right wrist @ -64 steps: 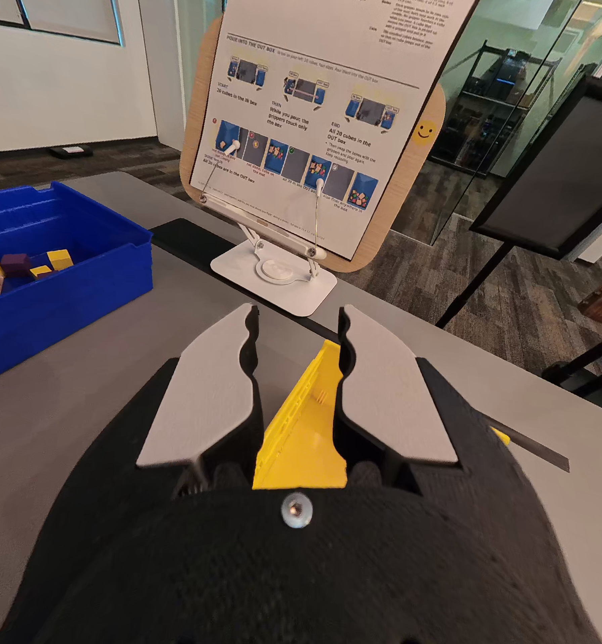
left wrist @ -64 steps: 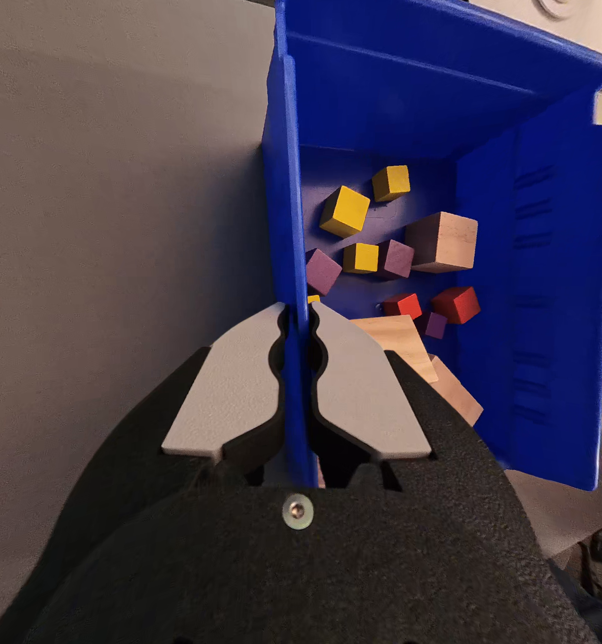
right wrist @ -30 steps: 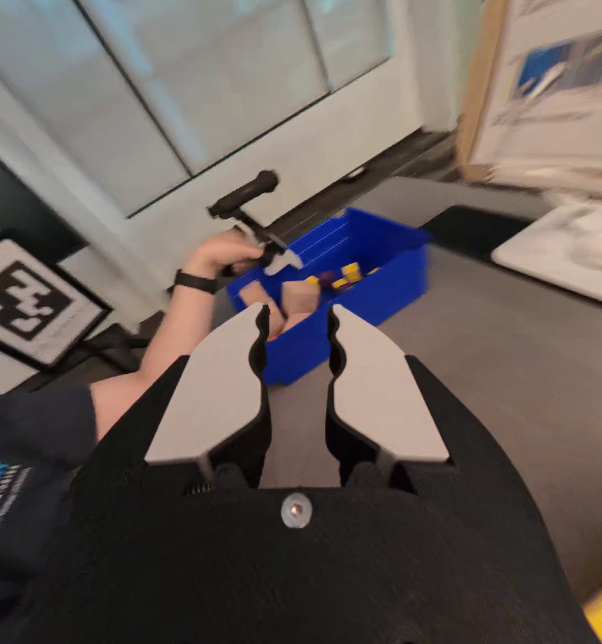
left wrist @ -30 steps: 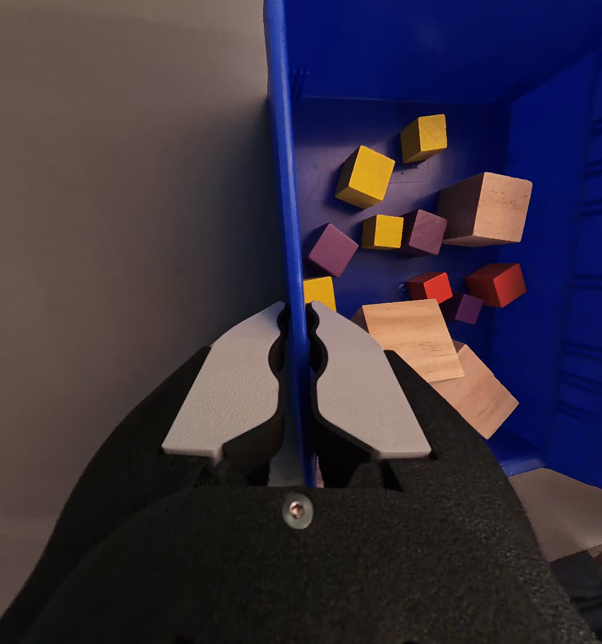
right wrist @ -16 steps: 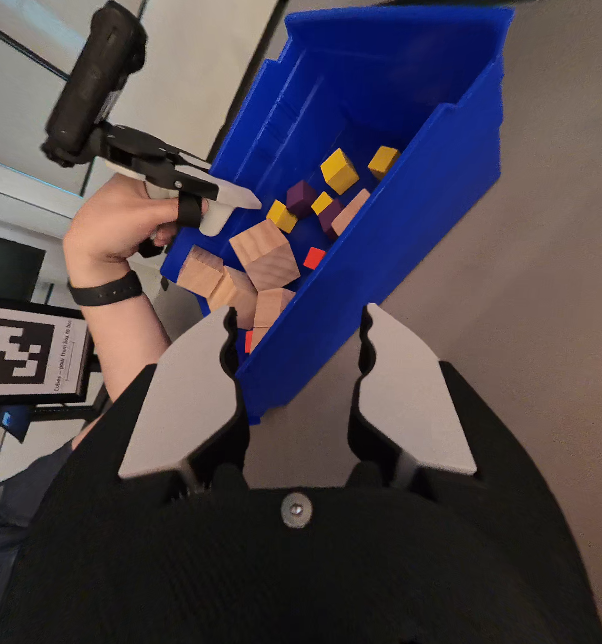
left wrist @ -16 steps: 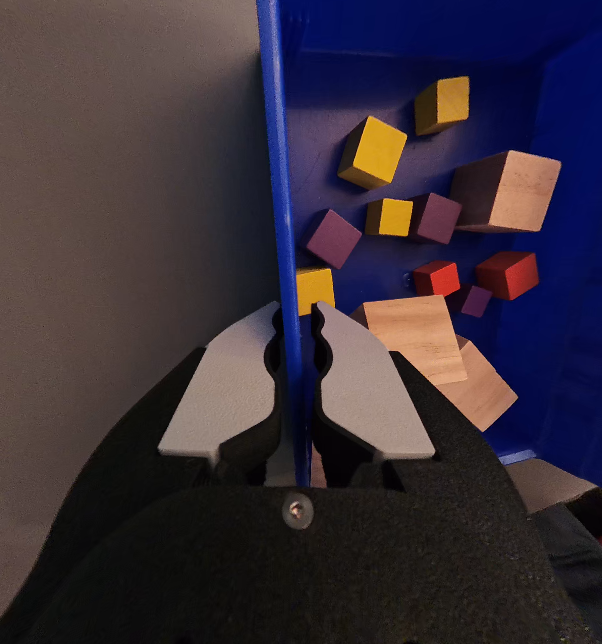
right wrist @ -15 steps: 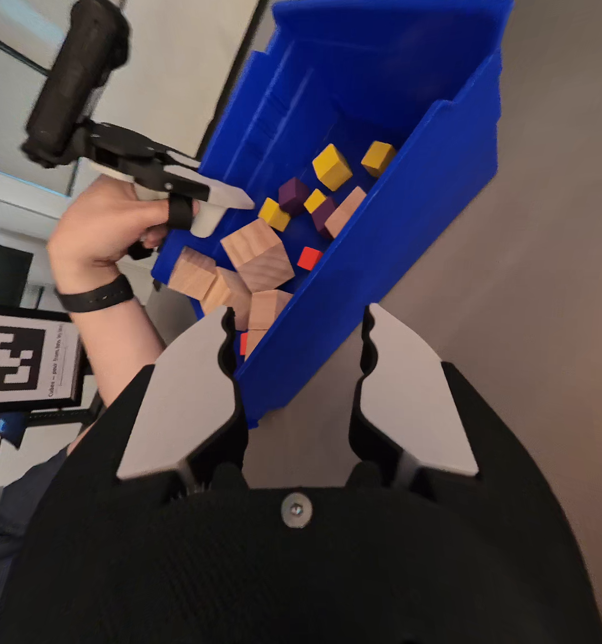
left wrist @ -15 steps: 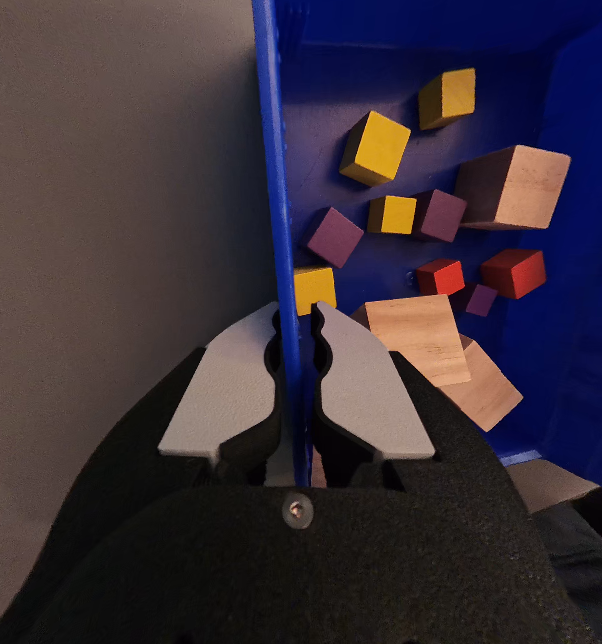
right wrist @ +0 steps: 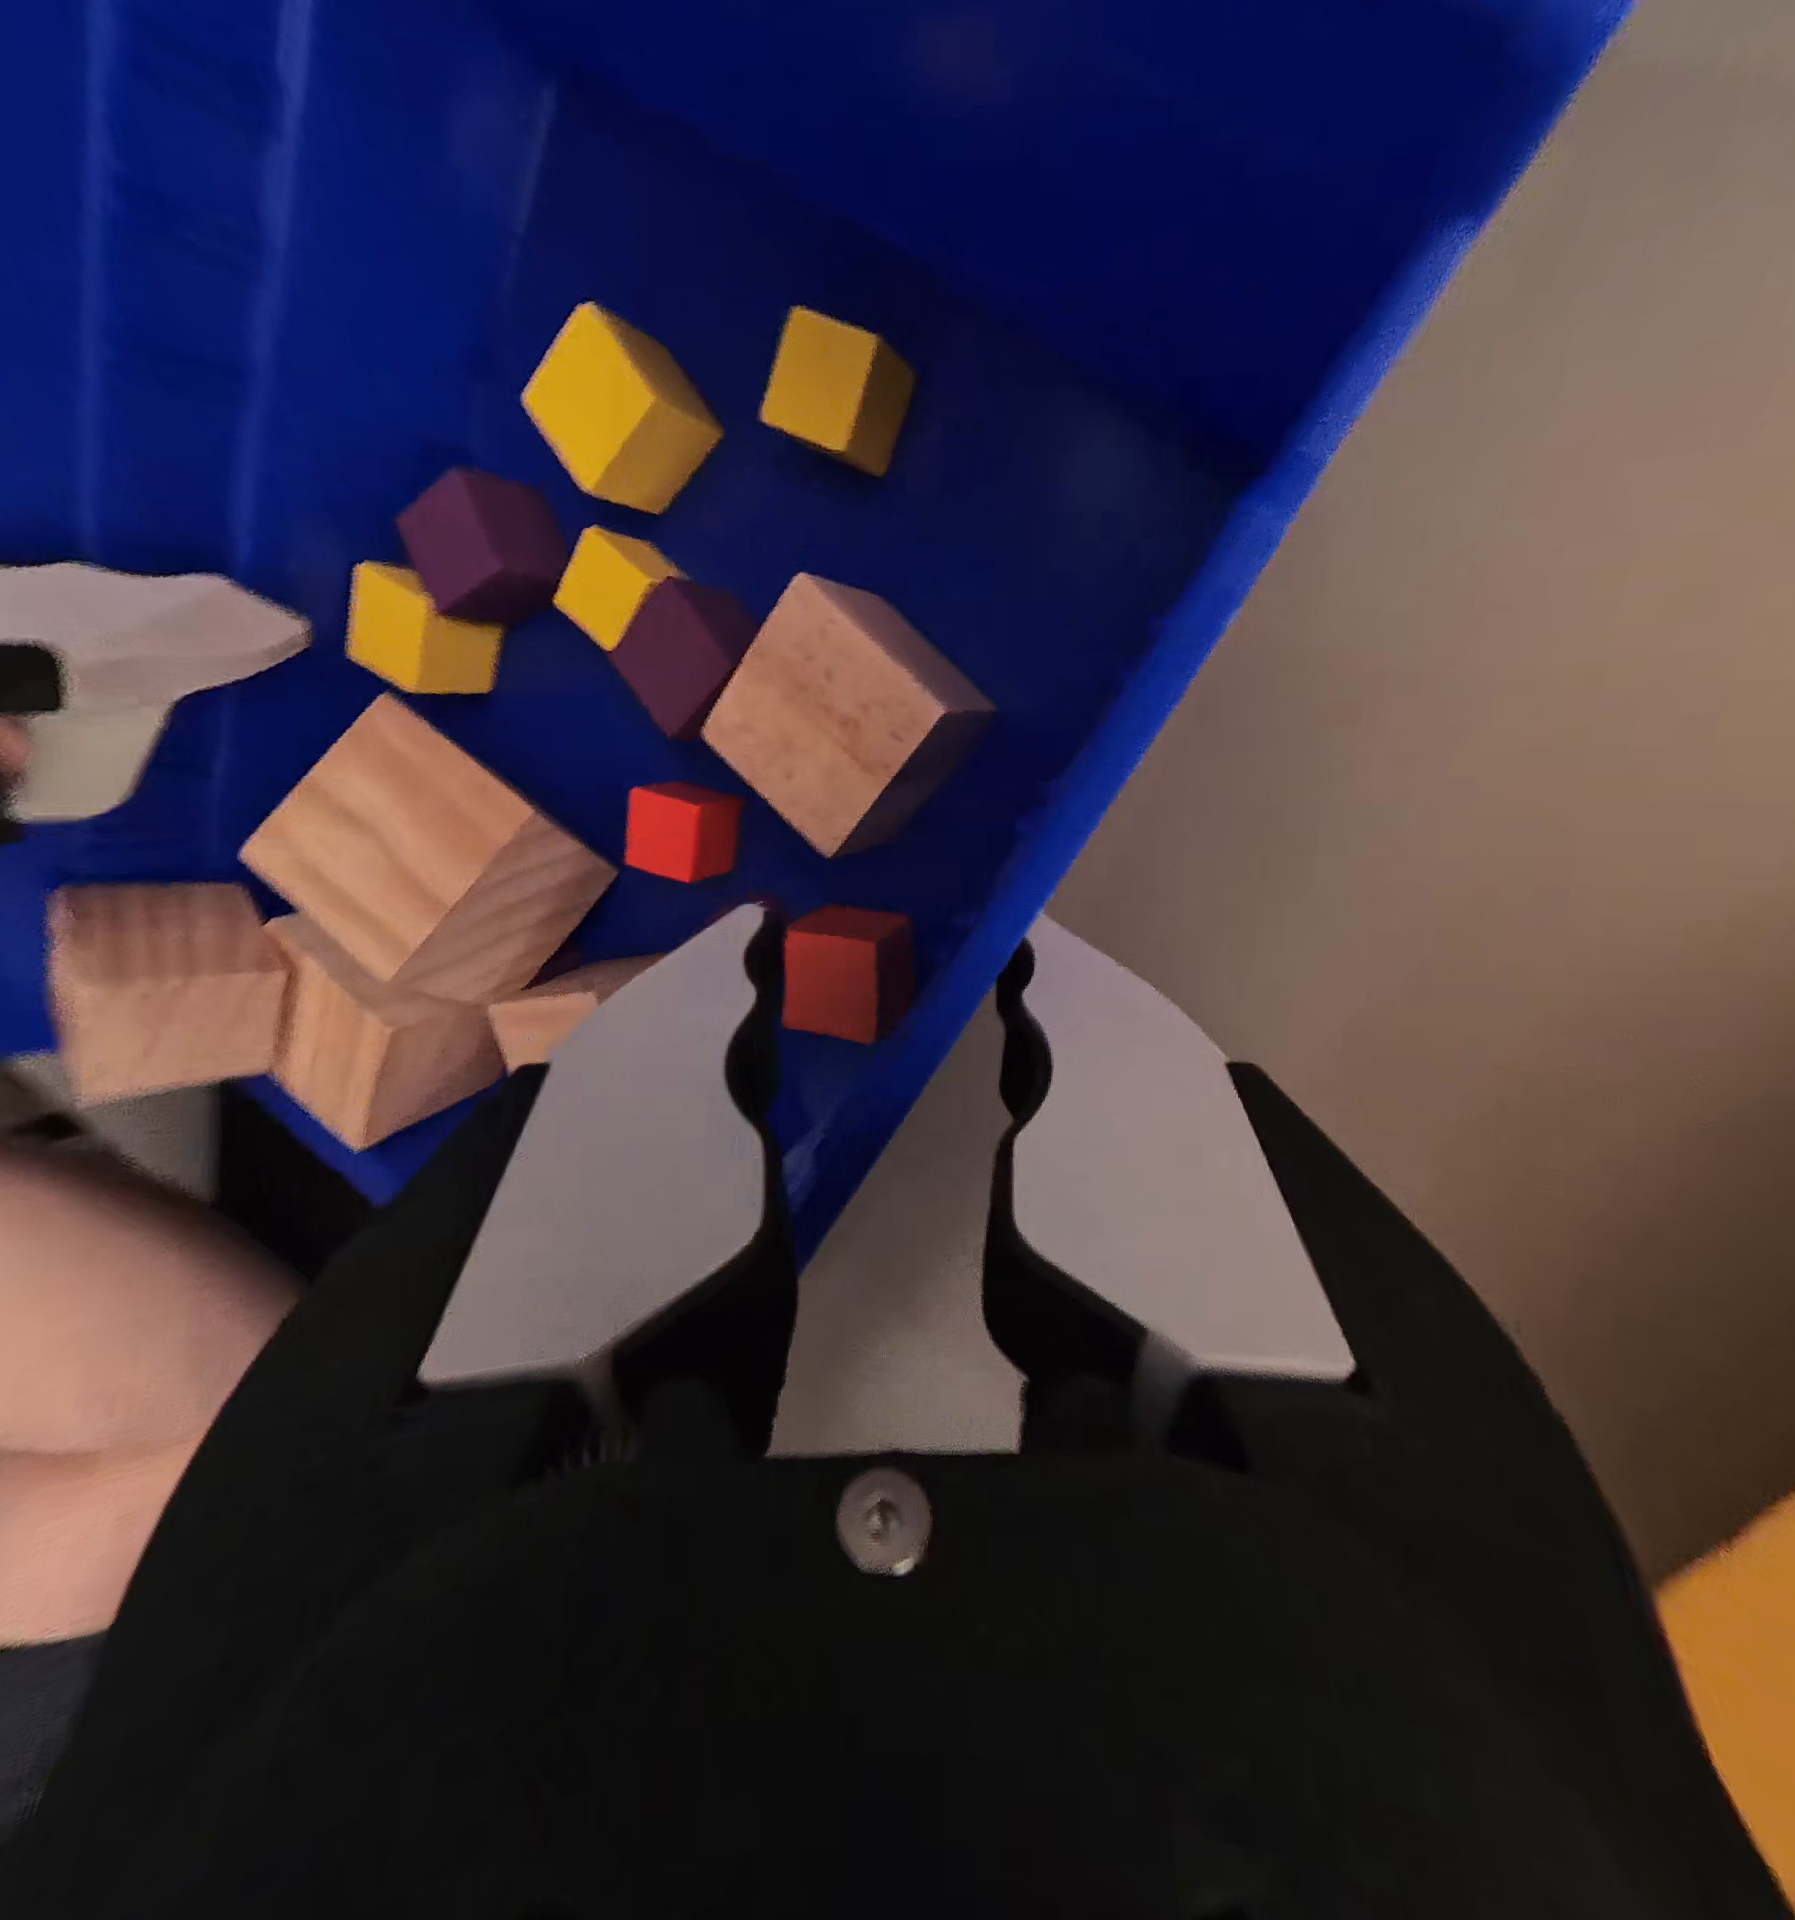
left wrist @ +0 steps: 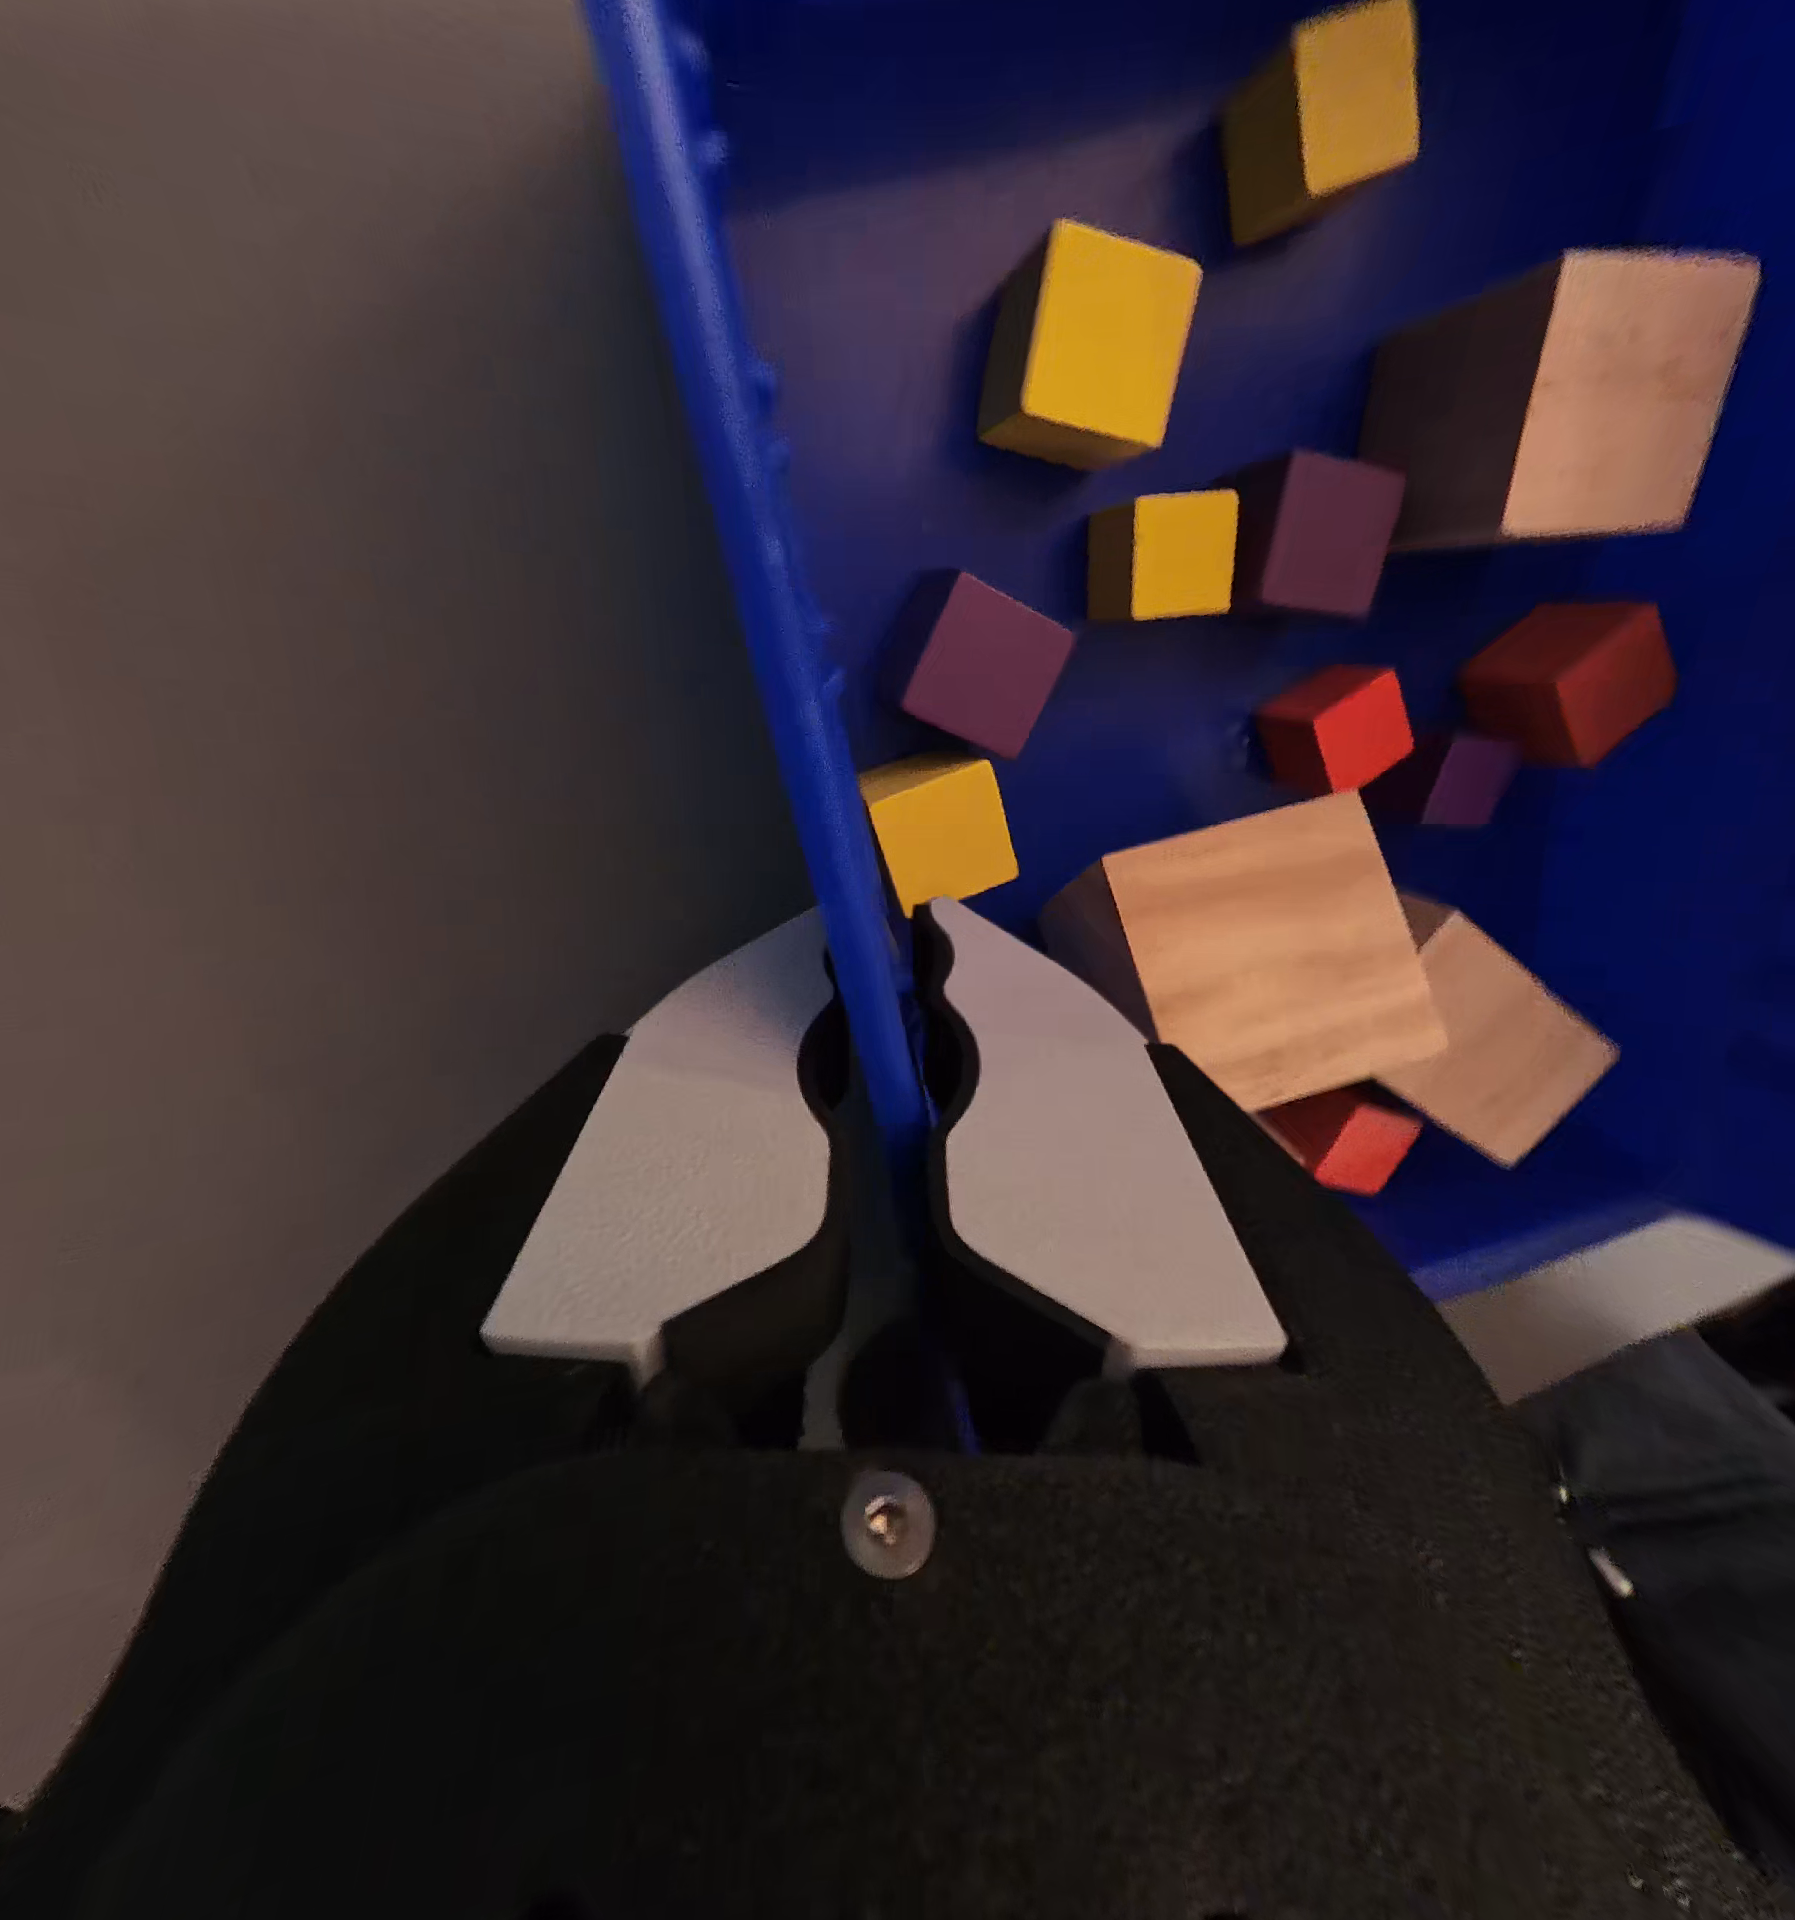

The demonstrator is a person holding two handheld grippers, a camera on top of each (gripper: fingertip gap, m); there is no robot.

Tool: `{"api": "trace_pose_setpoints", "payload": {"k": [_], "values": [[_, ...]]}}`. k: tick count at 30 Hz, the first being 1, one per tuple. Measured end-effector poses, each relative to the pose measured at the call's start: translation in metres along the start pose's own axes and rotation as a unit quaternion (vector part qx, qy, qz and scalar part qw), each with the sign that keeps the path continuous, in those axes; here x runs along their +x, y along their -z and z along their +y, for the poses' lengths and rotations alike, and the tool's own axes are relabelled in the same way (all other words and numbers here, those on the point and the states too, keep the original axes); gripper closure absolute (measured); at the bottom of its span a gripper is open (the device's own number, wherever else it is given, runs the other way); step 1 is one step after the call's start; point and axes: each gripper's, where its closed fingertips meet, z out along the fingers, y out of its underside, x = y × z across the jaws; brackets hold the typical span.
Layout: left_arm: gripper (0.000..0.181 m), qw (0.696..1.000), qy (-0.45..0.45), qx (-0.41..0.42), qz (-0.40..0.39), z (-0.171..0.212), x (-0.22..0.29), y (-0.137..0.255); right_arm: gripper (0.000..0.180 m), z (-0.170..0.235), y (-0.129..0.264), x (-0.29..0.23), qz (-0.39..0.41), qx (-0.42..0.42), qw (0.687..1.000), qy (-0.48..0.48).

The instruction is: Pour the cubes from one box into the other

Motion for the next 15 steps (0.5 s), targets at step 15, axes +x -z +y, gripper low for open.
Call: {"api": "trace_pose_setpoints", "payload": {"k": [15], "values": [[0.155,0.997,0.004,0.001,0.074,-0.018,0.043,-0.014,0.161,-0.003,0.007,0.059,0.154,-0.052,0.986,0.030]]}}
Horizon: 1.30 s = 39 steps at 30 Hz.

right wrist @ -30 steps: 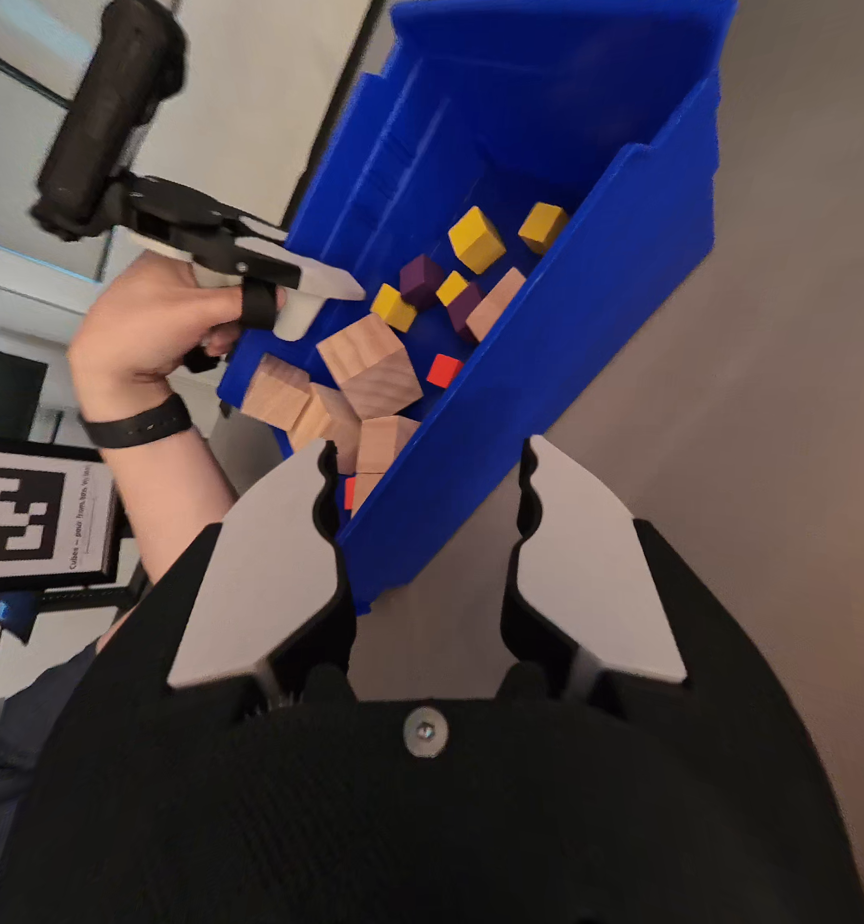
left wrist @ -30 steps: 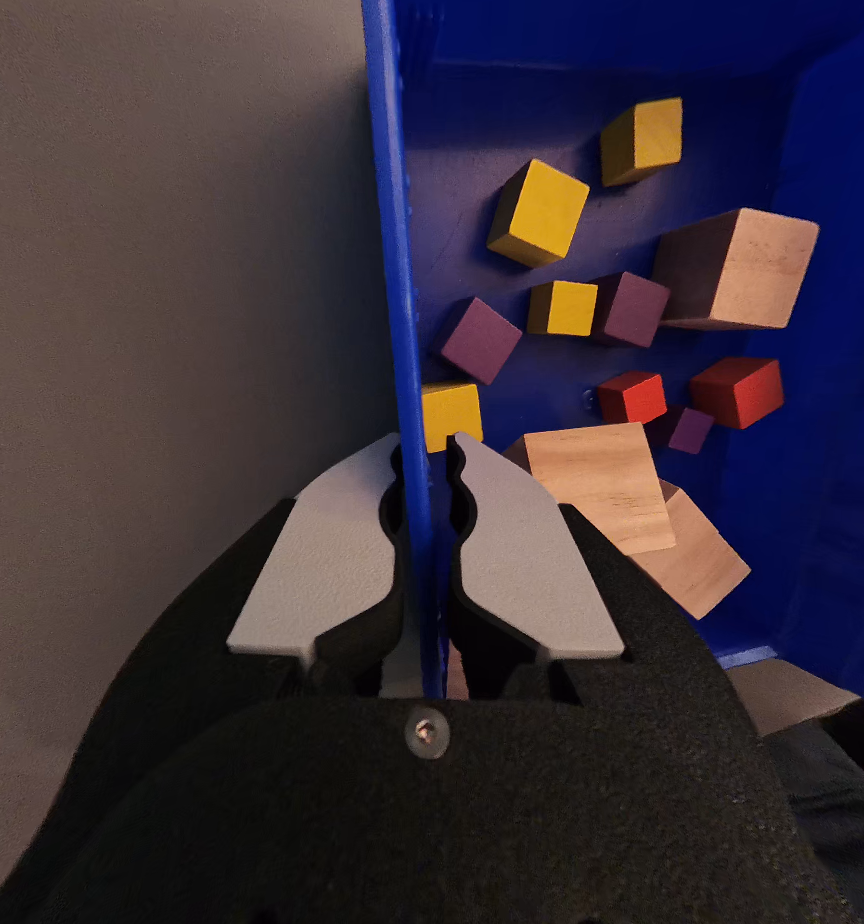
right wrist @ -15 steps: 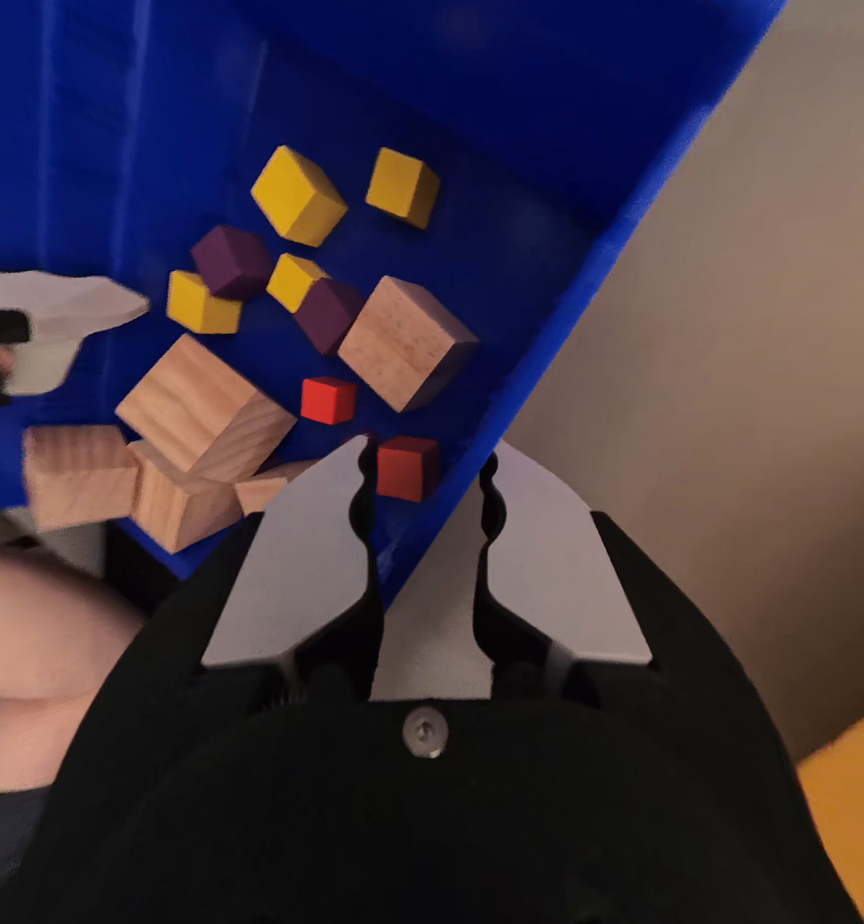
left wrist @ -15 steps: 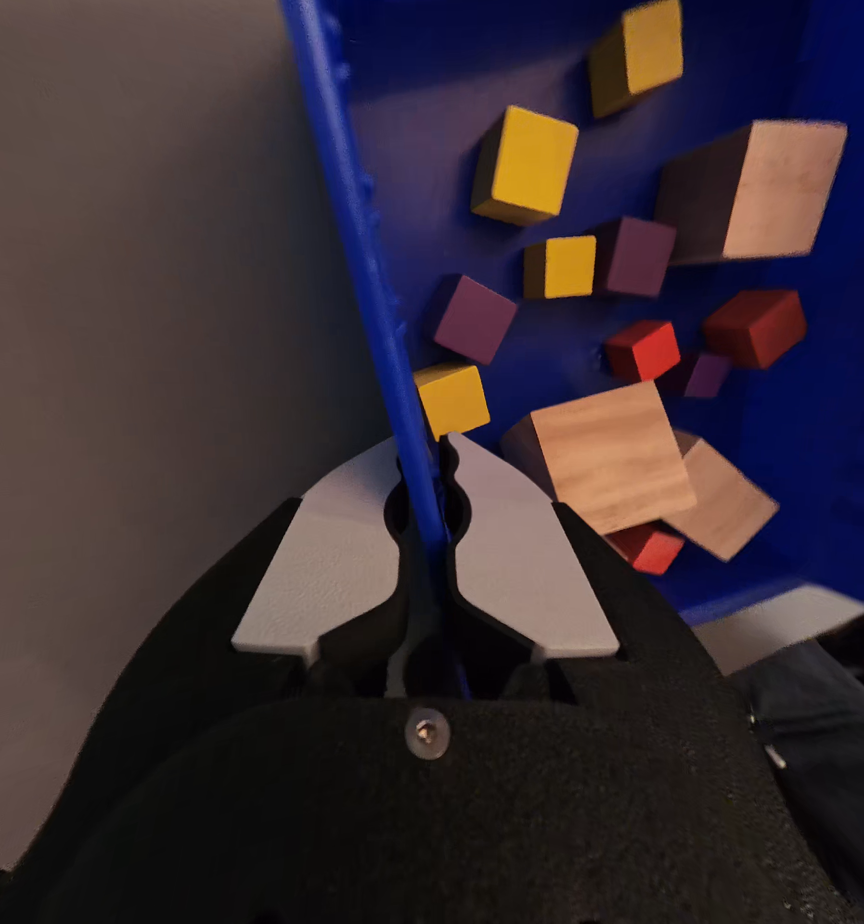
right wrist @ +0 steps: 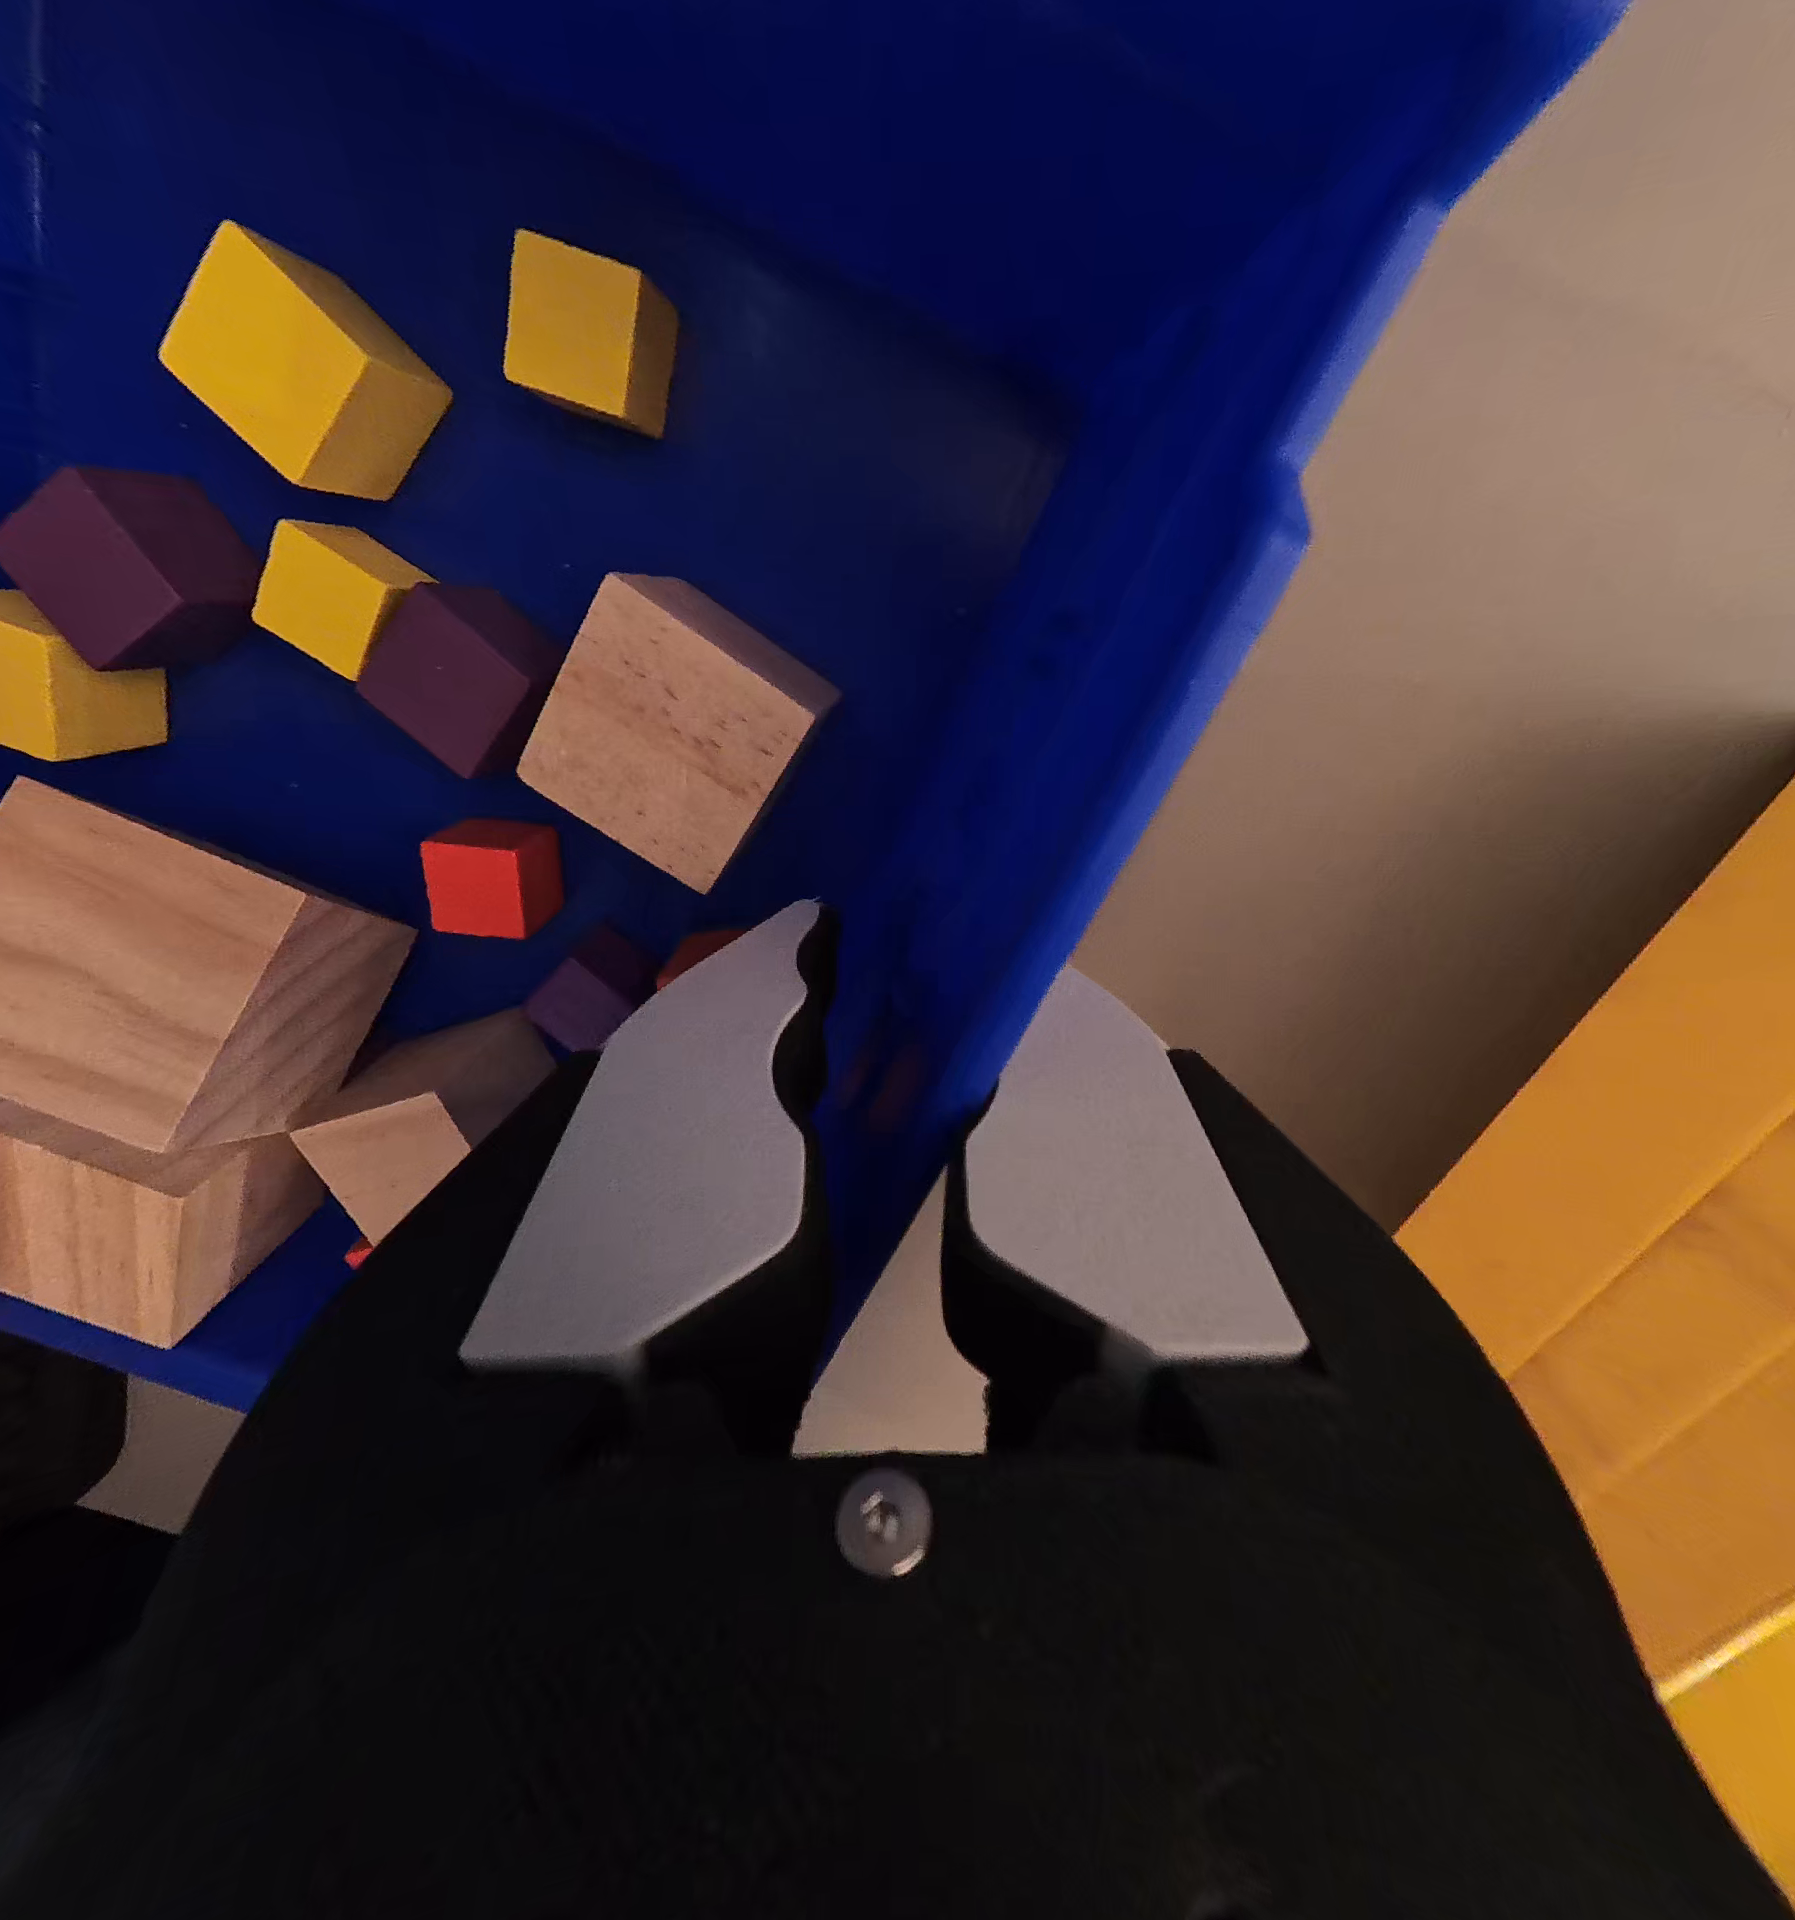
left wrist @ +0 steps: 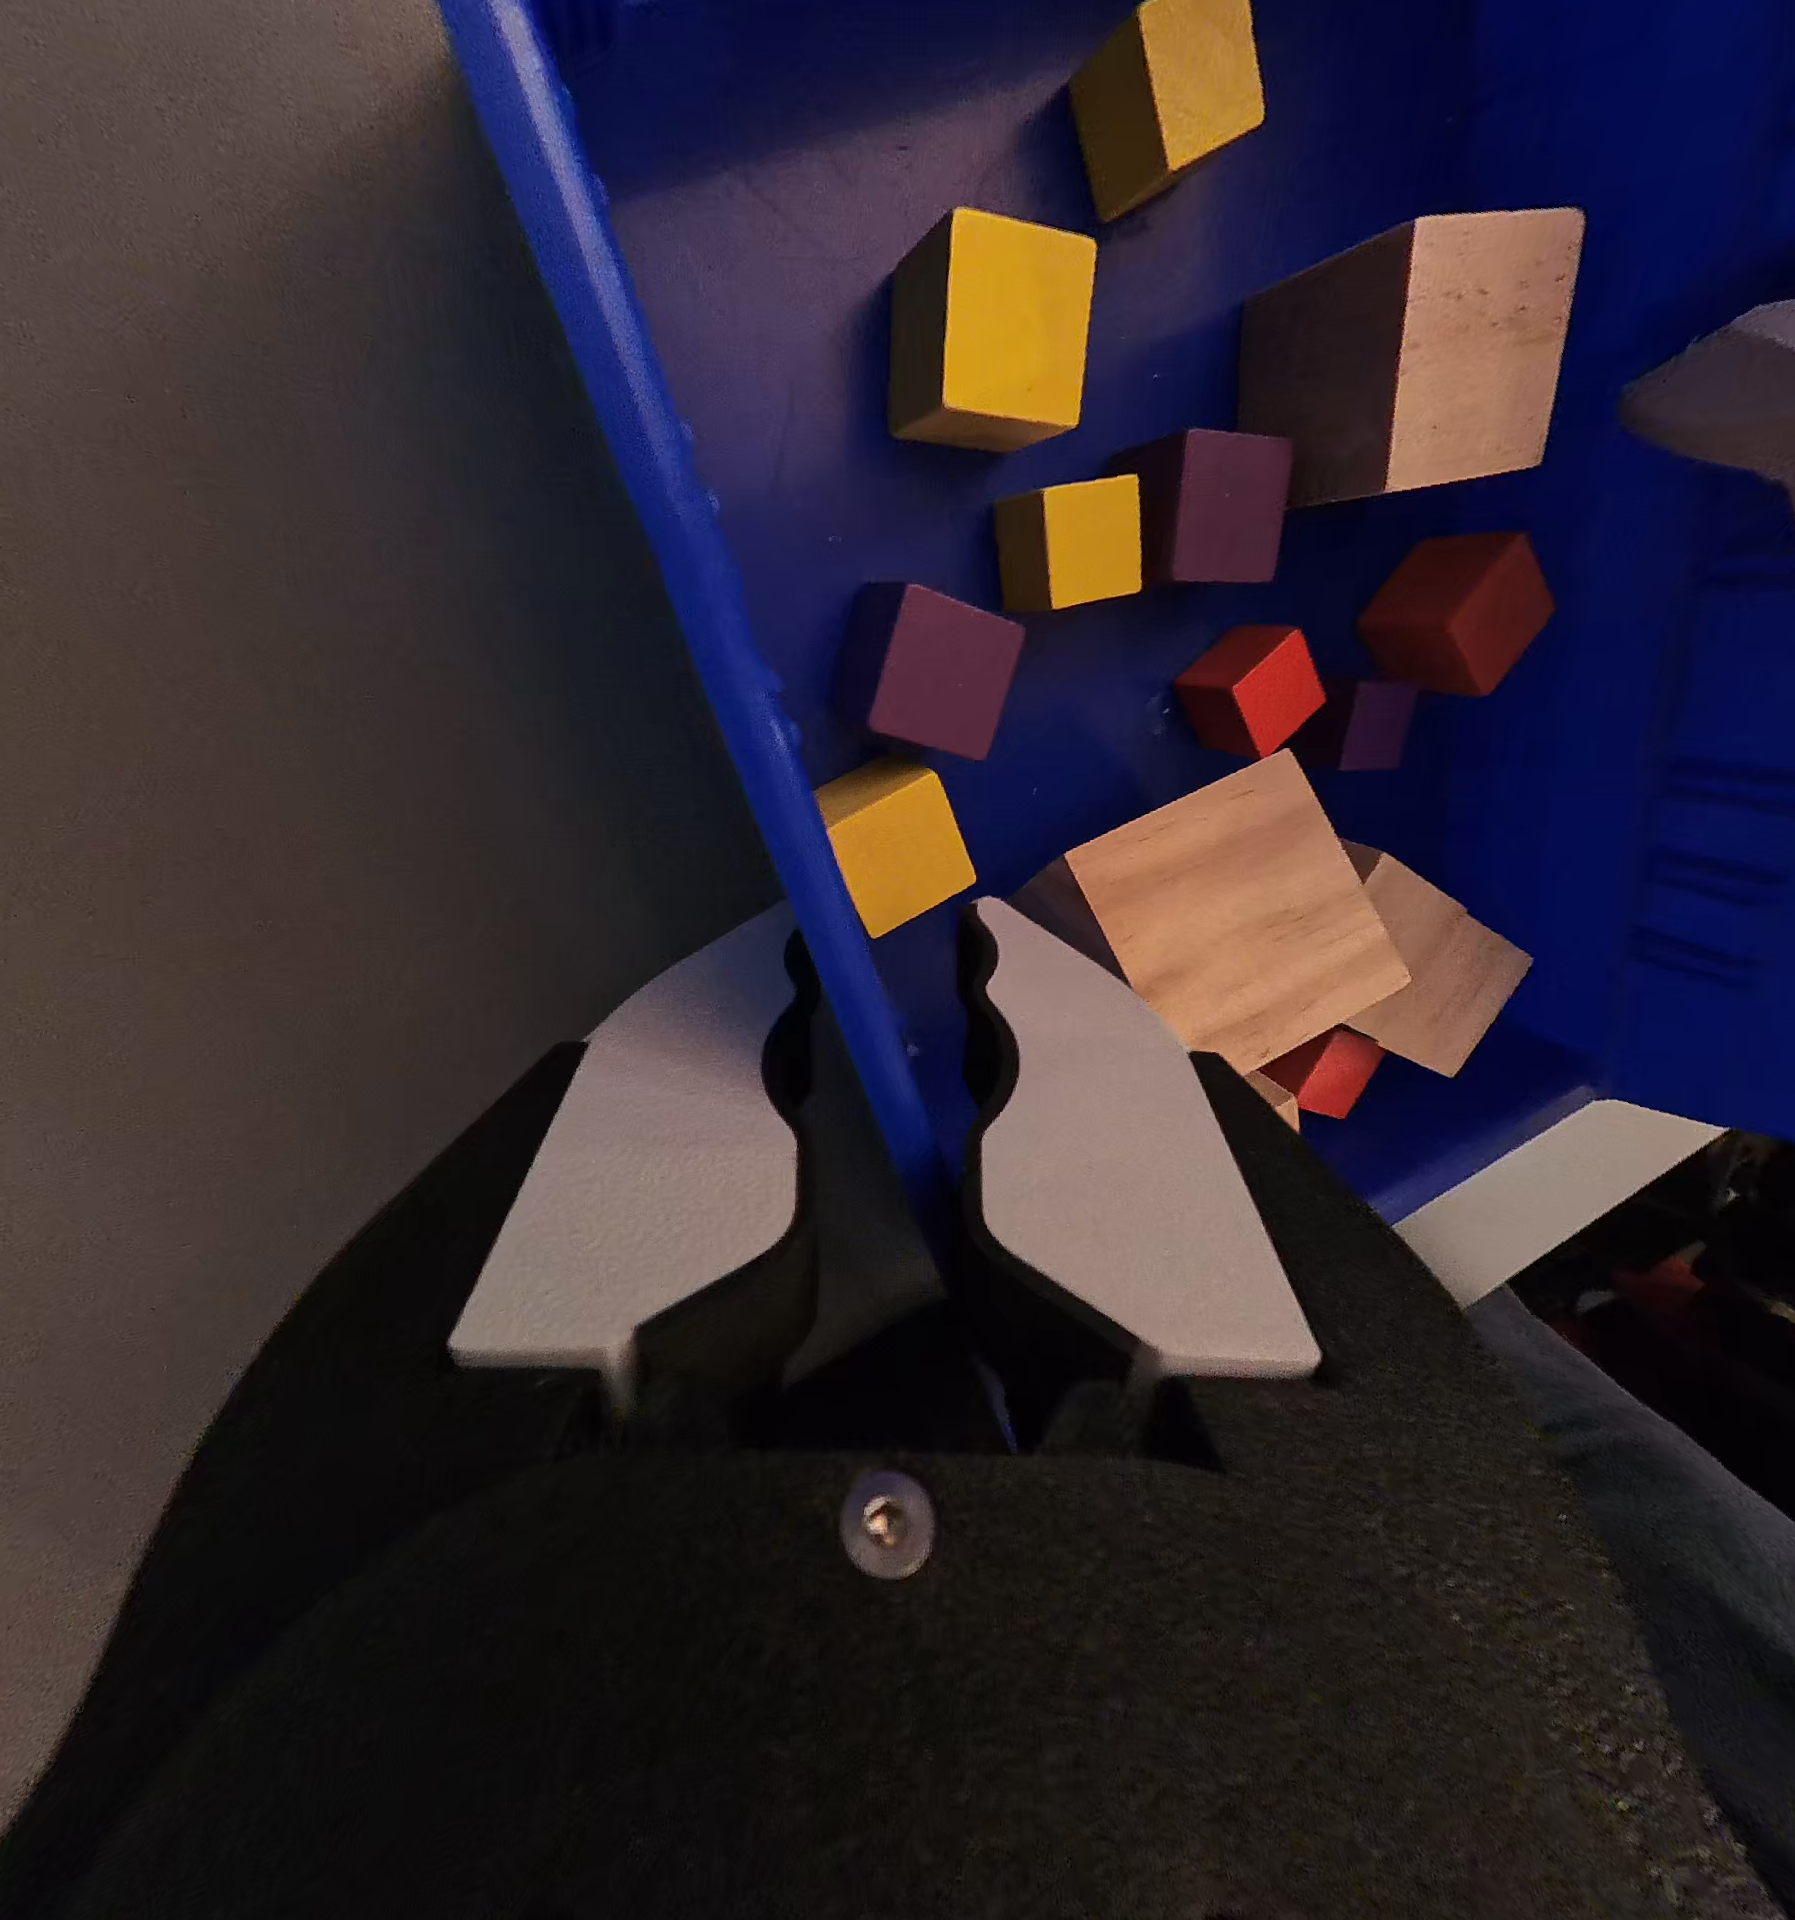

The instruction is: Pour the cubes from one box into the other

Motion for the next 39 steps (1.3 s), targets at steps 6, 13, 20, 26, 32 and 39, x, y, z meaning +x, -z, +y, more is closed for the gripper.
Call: {"api": "trace_pose_setpoints", "payload": {"k": [6,13,20,26,32,39], "values": [[0.169,0.996,-0.005,-0.021,-0.086,-0.005,-0.007,-0.001,0.171,-0.003,0.000,0.006,-0.020,-0.006,0.999,-0.049],[0.172,0.994,0.009,-0.059,-0.090,-0.011,0.004,-0.007,0.174,0.002,0.009,0.018,-0.032,-0.024,0.995,-0.088],[0.171,0.997,-0.003,-0.058,-0.060,-0.025,0.042,0.000,0.174,0.005,0.046,0.047,-0.014,-0.023,0.995,-0.093],[0.171,0.994,-0.045,-0.050,-0.085,-0.071,0.094,0.052,0.174,-0.003,0.113,0.086,-0.021,0.014,0.993,-0.114],[0.171,0.989,-0.120,0.013,-0.089,-0.145,0.187,0.098,0.174,-0.001,0.213,0.162,0.004,0.087,0.984,-0.153],[0.171,0.979,-0.189,0.073,0.012,-0.218,0.304,0.052,0.174,0.041,0.283,0.278,0.139,0.144,0.959,-0.200]]}}
